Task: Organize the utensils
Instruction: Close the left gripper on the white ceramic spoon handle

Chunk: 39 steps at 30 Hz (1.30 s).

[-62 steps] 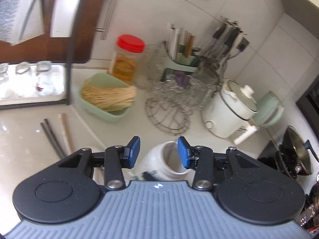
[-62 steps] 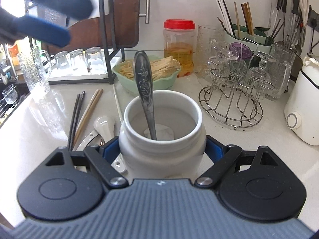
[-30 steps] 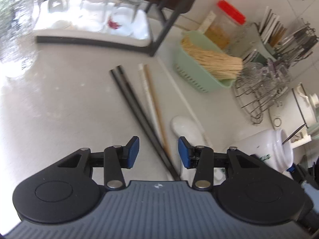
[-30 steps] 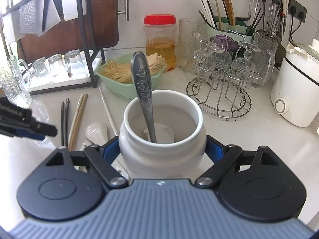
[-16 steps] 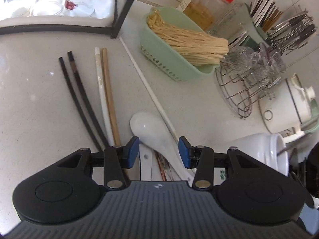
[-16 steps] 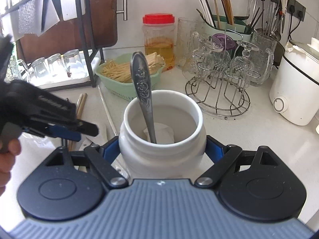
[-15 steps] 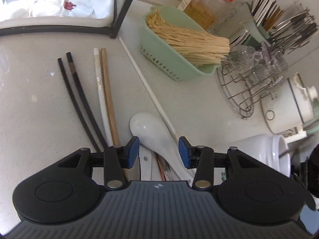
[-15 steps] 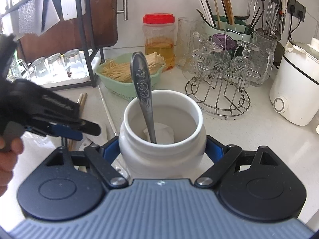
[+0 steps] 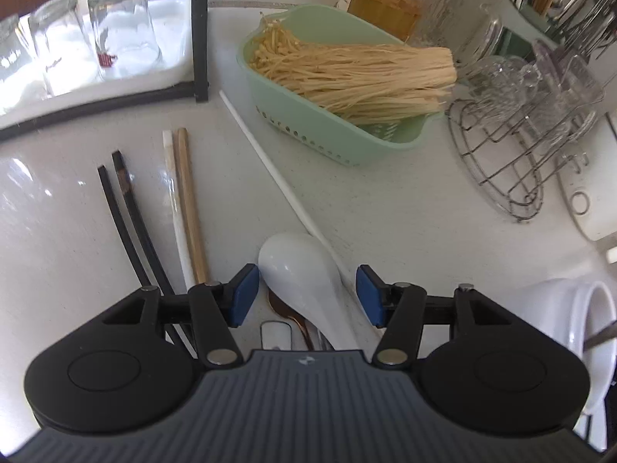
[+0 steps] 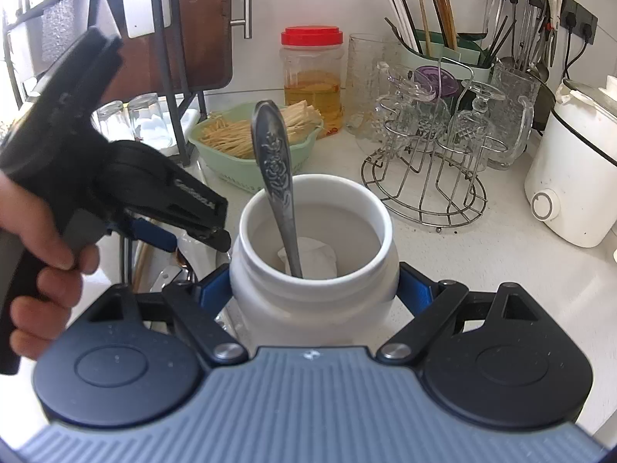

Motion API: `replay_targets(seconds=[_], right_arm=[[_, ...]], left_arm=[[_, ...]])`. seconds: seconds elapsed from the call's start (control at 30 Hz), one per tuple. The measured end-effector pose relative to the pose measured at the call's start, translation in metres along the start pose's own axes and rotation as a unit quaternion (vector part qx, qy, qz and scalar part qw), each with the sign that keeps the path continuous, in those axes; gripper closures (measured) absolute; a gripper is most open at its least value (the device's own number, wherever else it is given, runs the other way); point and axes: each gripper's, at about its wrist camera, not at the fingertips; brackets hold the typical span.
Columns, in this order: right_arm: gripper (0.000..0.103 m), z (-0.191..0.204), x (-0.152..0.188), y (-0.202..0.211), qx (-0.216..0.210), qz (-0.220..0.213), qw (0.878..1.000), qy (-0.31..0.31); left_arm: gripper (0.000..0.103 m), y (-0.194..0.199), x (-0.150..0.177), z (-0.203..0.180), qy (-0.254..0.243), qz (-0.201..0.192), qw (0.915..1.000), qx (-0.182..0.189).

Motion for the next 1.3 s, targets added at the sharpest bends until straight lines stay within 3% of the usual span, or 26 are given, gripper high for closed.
replay_targets(seconds=[0.2, 0.5, 0.9, 1.3], right_arm=[[0.013, 0.0, 0.001, 0.0, -0.001, -0.003, 1.0, 0.0], [0.013, 0.0, 0.002, 0.001, 0.001, -0.01, 1.0, -0.002], [0.013, 0.0, 0.002, 0.002, 0.002, -0.014, 1.0, 0.001], [0.013, -0.002, 0.005, 0.003, -0.009, -0.023, 1.0, 0.012]], left_arm=[[0.046, -0.003, 0.001, -0.009, -0.033, -0.017, 0.9987, -0.034], [0.049, -0.002, 0.004, -0.009, -0.045, -0.023, 0.9983, -0.028], [0.049, 0.027, 0.018, 0.0, -0.035, -0.013, 0.9991, 0.019], [0.05, 0.072, 0.044, -0.001, -0.046, -0.039, 0.9969, 0.05]])
Point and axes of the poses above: each gripper's, at about its wrist camera, not at the fingertips, and y roughly against the way its jaws point, z to its left, x to its underside, and after that the axes turned 15 degrees about y, right-handed
